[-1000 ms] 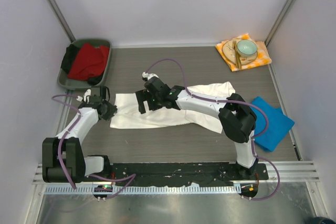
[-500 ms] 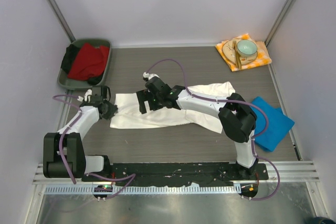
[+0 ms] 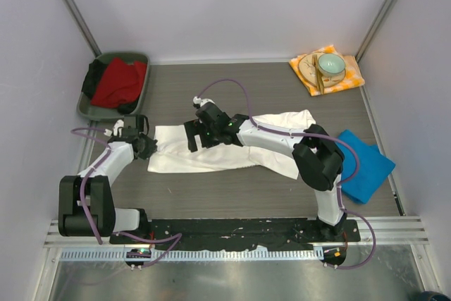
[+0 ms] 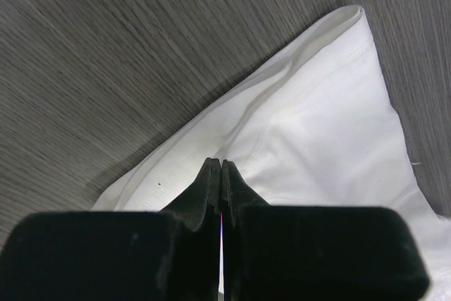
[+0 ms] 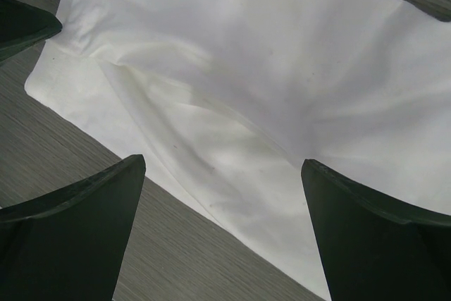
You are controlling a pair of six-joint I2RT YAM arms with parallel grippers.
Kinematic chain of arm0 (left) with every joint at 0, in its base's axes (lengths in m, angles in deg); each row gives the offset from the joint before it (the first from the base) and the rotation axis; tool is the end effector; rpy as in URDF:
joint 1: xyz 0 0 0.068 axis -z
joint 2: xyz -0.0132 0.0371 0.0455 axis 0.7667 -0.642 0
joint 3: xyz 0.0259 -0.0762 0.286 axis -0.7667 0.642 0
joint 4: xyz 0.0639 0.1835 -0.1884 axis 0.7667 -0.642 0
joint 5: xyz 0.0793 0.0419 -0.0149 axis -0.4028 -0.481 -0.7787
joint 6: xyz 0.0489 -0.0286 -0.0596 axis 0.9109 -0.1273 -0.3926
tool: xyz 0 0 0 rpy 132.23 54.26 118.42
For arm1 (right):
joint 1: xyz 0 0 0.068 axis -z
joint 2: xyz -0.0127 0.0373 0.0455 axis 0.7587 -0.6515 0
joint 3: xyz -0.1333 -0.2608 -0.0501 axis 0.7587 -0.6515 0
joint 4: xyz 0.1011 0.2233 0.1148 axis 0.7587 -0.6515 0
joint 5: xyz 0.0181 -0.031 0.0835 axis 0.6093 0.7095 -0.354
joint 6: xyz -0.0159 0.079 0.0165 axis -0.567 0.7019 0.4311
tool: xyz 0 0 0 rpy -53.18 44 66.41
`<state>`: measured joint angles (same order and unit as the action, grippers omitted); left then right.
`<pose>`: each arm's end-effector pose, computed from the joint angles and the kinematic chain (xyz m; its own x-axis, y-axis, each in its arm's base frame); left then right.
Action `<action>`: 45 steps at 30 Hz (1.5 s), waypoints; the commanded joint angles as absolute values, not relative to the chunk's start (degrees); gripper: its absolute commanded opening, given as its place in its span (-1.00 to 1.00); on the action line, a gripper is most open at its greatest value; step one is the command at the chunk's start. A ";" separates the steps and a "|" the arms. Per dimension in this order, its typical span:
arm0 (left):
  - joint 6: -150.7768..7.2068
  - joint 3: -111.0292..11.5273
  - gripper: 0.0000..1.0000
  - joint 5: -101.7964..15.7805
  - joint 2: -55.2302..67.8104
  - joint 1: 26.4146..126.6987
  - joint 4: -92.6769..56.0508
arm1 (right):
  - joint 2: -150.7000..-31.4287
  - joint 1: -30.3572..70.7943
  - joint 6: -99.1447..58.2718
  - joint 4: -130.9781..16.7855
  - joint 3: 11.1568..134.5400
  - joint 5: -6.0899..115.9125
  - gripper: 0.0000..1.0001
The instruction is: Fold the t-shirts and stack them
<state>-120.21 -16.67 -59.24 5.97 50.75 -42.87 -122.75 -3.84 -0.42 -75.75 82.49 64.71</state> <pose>0.2634 0.0068 0.1654 -0.3775 -0.8532 -0.3599 -0.7726 0.5044 -0.3855 0.2930 0.3870 0.2097 -0.7434 -0.2408 -0.6240 -0.5033 0.8159 0.2848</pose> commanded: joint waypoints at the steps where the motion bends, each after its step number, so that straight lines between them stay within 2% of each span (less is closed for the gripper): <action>1: -121.20 -19.33 -1.00 -61.99 6.72 50.85 -40.80 | -123.10 -3.48 -1.06 -73.46 82.91 63.96 0.99; 18: -120.32 -25.48 -1.00 -64.28 8.74 50.85 -44.50 | -123.97 -3.21 -0.71 -69.95 82.29 63.34 0.99; 28: -119.36 -26.53 -1.00 -65.24 10.94 50.32 -46.25 | -129.16 -2.95 1.31 -64.15 84.84 57.72 0.99; 45: -118.39 -26.89 -1.00 -65.68 12.88 50.32 -47.31 | -123.54 -3.04 0.61 -65.29 84.93 58.86 0.99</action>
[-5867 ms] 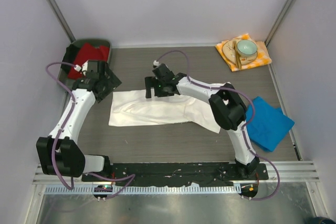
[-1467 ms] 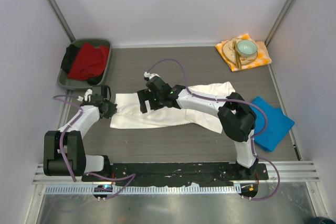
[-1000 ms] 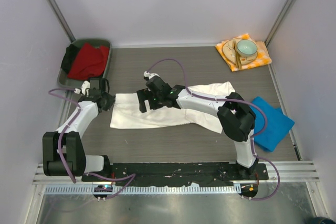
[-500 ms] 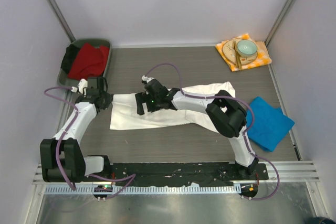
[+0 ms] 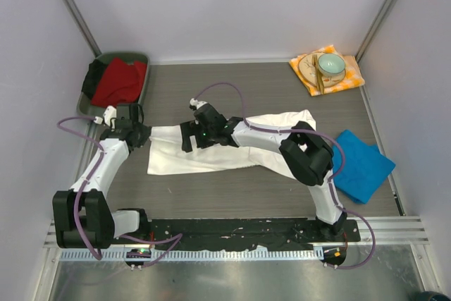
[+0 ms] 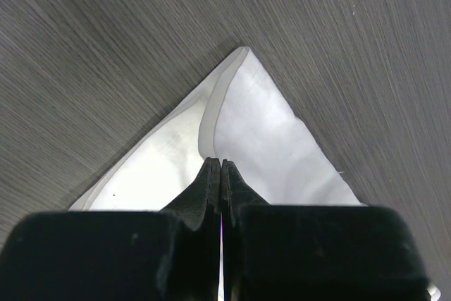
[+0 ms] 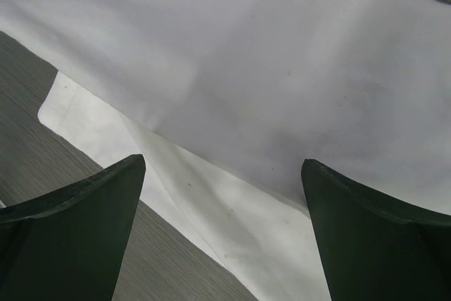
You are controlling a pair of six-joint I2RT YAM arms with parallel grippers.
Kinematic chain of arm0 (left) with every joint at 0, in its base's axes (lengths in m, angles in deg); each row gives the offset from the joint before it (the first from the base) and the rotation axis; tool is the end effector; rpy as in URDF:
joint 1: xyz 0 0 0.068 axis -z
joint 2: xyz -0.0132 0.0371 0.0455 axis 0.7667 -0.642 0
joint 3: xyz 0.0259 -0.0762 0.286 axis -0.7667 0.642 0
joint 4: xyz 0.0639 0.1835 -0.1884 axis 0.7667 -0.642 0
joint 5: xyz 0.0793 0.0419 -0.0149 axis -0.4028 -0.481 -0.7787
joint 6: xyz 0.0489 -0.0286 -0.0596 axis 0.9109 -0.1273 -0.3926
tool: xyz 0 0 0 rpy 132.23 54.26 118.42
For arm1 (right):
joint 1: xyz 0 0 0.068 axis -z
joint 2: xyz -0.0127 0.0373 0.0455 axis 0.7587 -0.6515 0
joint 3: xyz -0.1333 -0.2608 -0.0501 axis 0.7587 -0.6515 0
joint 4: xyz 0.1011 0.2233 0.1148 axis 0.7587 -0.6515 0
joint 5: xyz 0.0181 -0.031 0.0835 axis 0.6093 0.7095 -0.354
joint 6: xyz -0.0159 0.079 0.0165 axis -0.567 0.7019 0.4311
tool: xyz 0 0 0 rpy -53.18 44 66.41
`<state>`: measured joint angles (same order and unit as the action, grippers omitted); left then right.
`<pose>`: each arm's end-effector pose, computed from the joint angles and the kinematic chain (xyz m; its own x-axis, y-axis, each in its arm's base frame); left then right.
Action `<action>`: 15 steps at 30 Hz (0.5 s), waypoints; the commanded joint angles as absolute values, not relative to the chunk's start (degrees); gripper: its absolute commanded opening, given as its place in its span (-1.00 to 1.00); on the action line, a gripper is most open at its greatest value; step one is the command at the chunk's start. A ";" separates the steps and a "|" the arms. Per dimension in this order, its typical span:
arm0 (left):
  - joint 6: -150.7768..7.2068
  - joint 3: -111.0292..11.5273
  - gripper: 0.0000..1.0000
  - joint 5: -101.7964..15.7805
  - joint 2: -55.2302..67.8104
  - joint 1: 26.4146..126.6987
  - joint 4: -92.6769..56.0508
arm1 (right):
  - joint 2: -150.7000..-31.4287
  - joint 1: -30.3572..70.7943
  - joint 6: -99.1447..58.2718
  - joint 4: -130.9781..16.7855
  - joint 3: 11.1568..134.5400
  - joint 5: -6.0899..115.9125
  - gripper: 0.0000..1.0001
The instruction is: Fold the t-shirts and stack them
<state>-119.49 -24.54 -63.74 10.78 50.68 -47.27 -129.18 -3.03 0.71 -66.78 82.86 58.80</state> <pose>0.2737 0.0125 0.2265 -0.2876 -0.8364 -0.4667 -0.7305 0.5067 -0.4578 0.3085 0.4079 0.1743 -0.7574 -0.2165 -0.6160 -0.5254 0.7621 0.3782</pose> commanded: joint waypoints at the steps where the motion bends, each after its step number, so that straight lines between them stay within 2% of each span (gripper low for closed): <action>1: -118.39 -26.89 -1.00 -65.68 13.23 50.23 -47.40 | -123.02 -3.12 0.61 -65.64 84.93 58.60 0.99; 15: -118.04 -26.36 -1.00 -65.42 14.20 48.56 -47.93 | -124.15 -4.44 0.96 -66.78 86.07 57.72 0.99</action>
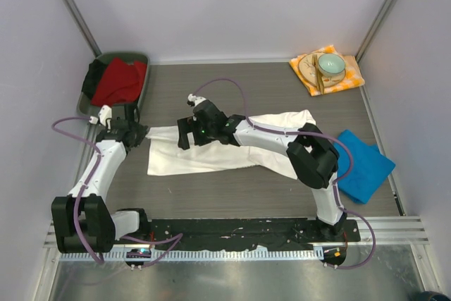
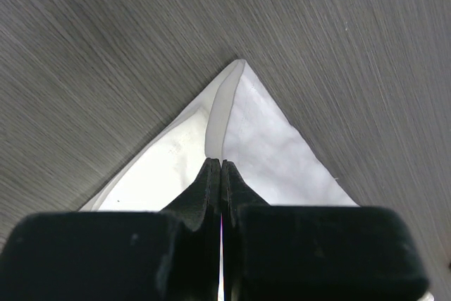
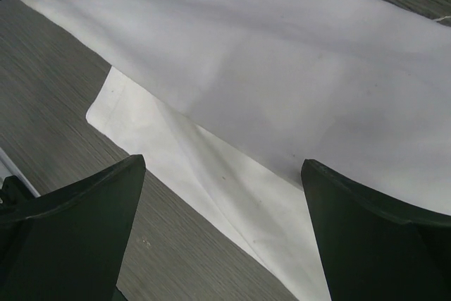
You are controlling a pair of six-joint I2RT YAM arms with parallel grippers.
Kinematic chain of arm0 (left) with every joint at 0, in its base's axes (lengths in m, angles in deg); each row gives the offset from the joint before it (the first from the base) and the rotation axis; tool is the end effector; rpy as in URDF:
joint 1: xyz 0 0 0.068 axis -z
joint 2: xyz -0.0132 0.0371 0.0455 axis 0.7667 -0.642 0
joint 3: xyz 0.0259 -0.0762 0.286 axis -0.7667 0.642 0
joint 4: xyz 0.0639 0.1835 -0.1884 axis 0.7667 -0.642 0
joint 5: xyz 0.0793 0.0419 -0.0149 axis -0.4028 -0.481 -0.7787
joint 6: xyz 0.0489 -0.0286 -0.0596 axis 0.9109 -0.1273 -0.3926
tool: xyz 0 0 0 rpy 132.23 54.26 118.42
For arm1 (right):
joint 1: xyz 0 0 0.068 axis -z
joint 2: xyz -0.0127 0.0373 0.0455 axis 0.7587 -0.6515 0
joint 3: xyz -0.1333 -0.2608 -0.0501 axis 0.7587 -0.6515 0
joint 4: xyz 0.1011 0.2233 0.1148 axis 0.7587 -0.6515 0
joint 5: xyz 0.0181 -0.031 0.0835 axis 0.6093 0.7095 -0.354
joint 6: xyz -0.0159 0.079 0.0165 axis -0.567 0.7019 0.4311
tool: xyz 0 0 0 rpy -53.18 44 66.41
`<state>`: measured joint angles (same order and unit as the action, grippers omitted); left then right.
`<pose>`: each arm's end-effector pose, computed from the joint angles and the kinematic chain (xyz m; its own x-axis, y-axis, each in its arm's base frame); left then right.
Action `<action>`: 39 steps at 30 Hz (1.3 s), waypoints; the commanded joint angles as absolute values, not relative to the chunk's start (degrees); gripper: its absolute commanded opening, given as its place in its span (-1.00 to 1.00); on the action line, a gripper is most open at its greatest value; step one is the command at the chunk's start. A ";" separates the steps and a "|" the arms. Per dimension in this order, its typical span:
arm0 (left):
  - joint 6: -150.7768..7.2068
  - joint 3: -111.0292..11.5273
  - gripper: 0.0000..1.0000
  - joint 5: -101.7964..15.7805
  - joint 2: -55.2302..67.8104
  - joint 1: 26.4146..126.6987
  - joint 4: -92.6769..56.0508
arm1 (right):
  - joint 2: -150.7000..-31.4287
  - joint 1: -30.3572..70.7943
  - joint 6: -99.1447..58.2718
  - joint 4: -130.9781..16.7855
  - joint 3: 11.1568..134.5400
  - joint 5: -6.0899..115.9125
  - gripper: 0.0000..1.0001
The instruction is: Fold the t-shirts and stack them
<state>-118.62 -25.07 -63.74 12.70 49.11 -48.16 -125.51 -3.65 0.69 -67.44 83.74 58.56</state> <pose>0.2690 0.0200 0.2367 -0.2628 -0.8362 -0.4813 -0.7275 0.4994 -0.4705 0.3017 0.4087 0.2099 -0.7296 -0.1916 -0.6565 -0.5512 0.7329 0.3987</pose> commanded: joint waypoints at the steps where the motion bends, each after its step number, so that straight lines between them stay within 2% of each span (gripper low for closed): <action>1: -117.95 -26.19 -1.00 -65.51 14.28 48.56 -47.93 | -124.33 -4.62 0.87 -66.61 86.07 57.72 0.99; 14: -117.95 -19.78 -0.99 -63.22 11.21 48.56 -46.26 | -124.59 -4.97 0.96 -66.61 83.88 57.89 0.99; 17: -118.83 -17.49 -0.63 -62.96 10.42 48.56 -46.00 | -123.81 -4.97 0.79 -66.61 82.82 58.42 0.99; 18: -118.92 -16.96 -0.17 -62.96 10.50 48.56 -45.91 | -123.63 -4.97 0.70 -66.61 82.65 58.51 0.99; 20: -119.27 -16.26 0.38 -63.66 11.12 48.56 -46.34 | -123.01 -4.97 0.35 -66.70 82.29 58.77 0.99; 21: -119.53 -16.34 0.77 -63.84 11.47 48.65 -46.78 | -123.01 -4.97 0.26 -66.78 82.29 58.95 0.99; 22: -119.53 -16.43 0.95 -63.84 11.82 48.56 -47.22 | -122.92 -5.06 0.08 -66.96 82.29 59.12 0.99; 28: -118.92 -19.68 1.00 -63.93 15.60 48.56 -50.48 | -122.57 -4.88 -0.53 -67.40 82.91 61.84 0.99; 34: -116.99 -25.39 0.97 -54.99 14.91 48.83 -48.02 | -114.51 -1.73 -1.94 -70.64 79.40 78.07 0.99; 39: -112.60 -30.92 0.96 -47.86 11.22 49.44 -47.93 | -107.99 10.81 3.14 -74.25 72.46 81.88 0.99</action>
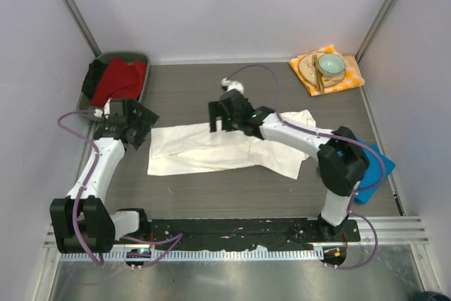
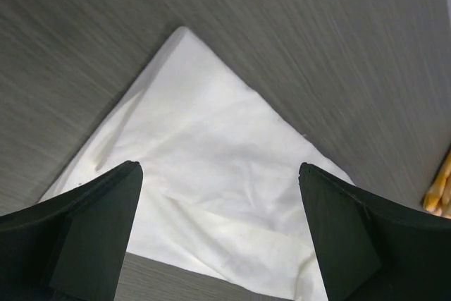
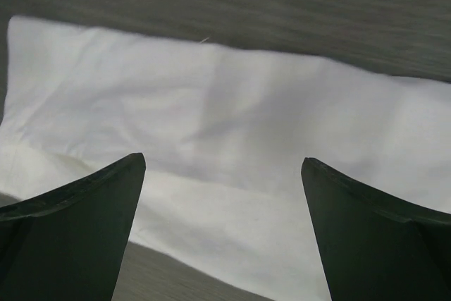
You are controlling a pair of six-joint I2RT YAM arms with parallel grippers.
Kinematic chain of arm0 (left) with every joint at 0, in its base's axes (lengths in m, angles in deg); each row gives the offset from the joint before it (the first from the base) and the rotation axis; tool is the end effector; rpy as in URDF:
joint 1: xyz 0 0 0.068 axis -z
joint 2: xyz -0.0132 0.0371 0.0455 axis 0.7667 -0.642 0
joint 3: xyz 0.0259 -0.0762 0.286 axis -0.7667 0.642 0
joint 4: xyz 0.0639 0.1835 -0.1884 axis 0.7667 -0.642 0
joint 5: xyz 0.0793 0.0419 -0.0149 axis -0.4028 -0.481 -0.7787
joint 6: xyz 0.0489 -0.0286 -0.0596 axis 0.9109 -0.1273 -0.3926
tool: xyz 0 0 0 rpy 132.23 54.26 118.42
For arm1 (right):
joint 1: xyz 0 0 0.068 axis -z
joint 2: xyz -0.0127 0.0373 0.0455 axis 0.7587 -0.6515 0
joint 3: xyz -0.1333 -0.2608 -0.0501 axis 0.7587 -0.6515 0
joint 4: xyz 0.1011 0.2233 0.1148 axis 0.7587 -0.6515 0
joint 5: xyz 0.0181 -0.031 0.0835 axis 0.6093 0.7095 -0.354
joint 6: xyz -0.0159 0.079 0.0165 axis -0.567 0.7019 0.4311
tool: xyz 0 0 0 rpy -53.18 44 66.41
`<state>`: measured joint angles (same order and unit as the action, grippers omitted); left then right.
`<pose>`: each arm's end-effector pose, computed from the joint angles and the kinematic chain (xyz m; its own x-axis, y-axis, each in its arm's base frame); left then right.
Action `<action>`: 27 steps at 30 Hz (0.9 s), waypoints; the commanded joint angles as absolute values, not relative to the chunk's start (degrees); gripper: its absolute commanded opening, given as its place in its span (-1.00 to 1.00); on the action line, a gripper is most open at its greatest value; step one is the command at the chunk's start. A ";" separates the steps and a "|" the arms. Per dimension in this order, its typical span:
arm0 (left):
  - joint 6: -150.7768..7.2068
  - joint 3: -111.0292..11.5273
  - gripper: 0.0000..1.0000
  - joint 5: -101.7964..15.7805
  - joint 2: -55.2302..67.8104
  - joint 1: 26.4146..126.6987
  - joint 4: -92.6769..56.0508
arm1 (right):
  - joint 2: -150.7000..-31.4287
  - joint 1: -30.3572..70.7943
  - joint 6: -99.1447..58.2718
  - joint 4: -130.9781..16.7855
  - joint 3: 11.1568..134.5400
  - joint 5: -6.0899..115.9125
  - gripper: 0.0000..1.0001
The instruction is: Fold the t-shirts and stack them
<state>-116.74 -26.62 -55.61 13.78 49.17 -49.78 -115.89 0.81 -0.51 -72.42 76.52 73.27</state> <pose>0.2685 0.0096 0.2472 -0.3563 -0.8375 -0.4144 -0.6585 0.5397 -0.5245 0.3147 0.3361 0.2335 -0.6900 -0.1134 -0.7148 -0.3753 0.9006 0.2193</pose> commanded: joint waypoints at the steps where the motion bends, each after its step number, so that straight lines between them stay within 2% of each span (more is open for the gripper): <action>1: -111.81 -32.15 0.98 -45.06 9.73 51.18 -48.10 | -106.85 13.02 4.29 -74.25 70.88 81.98 0.99; 6: -106.53 -32.61 0.99 -42.31 8.92 56.11 -51.00 | -101.83 27.95 11.24 -72.33 60.16 82.07 0.99; 10: -104.24 -30.32 0.99 -43.18 11.73 57.18 -52.40 | -102.09 33.25 13.44 -70.39 57.42 78.91 0.99; 27: -102.39 -28.29 0.99 -42.30 12.70 57.18 -52.67 | -109.47 34.40 14.32 -63.89 57.95 74.95 0.99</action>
<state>-103.25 -28.39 -43.37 11.59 57.41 -52.95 -107.50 34.43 13.68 -69.08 56.72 75.35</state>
